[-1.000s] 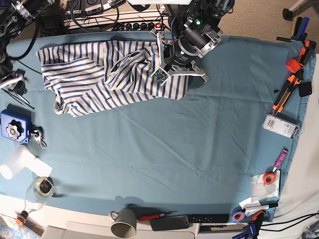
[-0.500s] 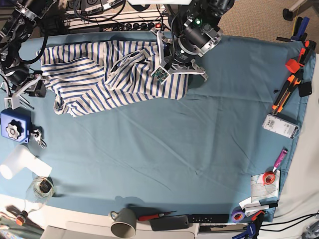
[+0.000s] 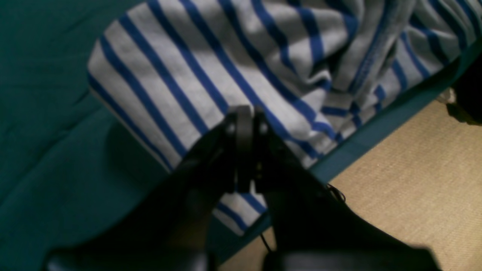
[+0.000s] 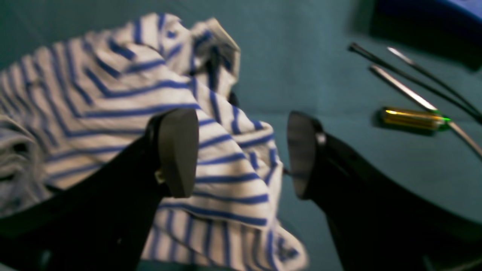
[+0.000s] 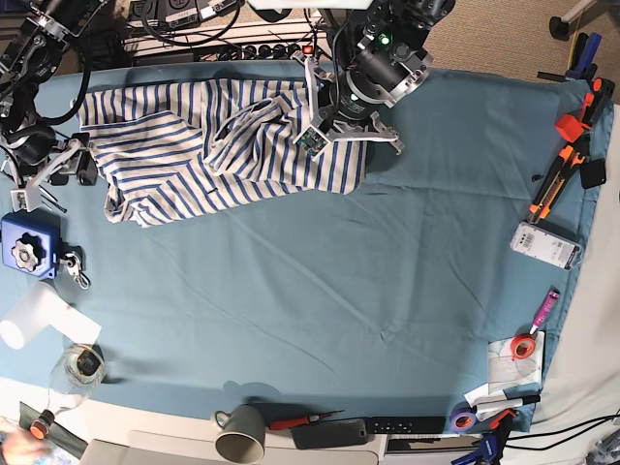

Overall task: Fold the T-shirt properly
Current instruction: 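Grasp the bundle's end with the right gripper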

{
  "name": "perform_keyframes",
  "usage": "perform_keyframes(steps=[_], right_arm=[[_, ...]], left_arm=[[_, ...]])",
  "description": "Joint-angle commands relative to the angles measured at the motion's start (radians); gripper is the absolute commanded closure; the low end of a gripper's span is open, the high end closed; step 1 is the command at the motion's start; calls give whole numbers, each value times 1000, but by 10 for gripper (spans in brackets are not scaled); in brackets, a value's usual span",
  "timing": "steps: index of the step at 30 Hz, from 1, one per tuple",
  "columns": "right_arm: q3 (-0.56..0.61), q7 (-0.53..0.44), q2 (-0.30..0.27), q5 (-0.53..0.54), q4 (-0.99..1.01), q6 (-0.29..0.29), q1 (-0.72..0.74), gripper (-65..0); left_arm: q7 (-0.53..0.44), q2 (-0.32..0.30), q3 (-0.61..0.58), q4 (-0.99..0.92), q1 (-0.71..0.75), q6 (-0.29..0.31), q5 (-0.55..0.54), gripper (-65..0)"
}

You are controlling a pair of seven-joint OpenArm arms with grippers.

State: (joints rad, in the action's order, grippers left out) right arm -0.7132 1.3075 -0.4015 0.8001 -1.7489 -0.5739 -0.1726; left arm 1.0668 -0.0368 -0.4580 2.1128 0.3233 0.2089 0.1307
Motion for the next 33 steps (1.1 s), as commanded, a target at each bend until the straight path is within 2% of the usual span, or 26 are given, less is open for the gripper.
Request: perform_keyframes(steps=[1, 3, 6, 8, 14, 17, 22, 25, 28, 33], right_arm=[[-8, -28, -25, 33, -16, 8, 8, -367], [-8, -53, -24, 47, -16, 9, 10, -367], [-8, -126, -22, 10, -16, 9, 13, -367], [-8, -132, -23, 8, -1, 10, 17, -367], [-8, -100, -25, 79, 182, 1, 37, -367], [-8, -70, -25, 79, 277, -35, 64, -367], [-8, 34, -25, 82, 397, -92, 126, -367], [-7, 39, -24, 82, 446, -104, 148, -367], [-2, 89, -23, 106, 468, -105, 157, -367], [79, 89, -23, 165, 468, -114, 156, -366]], left_arm=[[-21, 6, -3, 15, -2, -3, -3, 0], [-21, 6, -3, 15, -2, -3, -4, 0], [-21, 6, -3, 15, -2, -3, -3, 0], [-21, 6, -3, 15, -2, -3, -3, 0], [-21, 6, -3, 15, -2, -3, -3, 0], [-21, 6, -3, 15, -2, -3, -4, 0], [-36, 6, -3, 15, -2, -3, -4, 0], [-36, 6, -3, 15, -2, -3, -4, 0], [-37, 6, -3, 15, -2, -3, -4, 0], [-40, 6, -3, 15, -2, -3, -3, 0]])
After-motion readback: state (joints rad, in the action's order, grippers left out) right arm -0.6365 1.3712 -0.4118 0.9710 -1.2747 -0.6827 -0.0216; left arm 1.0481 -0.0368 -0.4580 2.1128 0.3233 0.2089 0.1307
